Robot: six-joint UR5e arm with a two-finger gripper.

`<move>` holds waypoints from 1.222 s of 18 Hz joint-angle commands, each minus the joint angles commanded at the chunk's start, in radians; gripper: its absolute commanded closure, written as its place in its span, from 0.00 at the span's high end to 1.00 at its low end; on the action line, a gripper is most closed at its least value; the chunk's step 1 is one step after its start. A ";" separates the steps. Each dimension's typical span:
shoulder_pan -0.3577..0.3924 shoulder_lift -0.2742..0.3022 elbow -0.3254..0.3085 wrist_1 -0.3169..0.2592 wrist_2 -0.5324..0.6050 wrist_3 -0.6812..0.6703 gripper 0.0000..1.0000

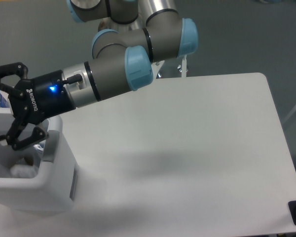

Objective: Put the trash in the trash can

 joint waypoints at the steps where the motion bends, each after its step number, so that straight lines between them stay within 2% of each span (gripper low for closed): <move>1: 0.029 0.011 0.000 0.000 0.014 -0.002 1.00; 3: 0.080 0.020 0.002 0.002 0.055 0.001 1.00; 5: 0.132 0.026 -0.011 0.003 0.158 0.012 1.00; 10: 0.164 0.012 -0.015 0.002 0.558 0.061 1.00; 12: 0.200 -0.004 -0.046 0.000 0.679 0.121 1.00; 16: 0.258 -0.011 -0.086 -0.006 0.808 0.251 1.00; 22: 0.313 -0.040 -0.100 -0.009 0.937 0.305 1.00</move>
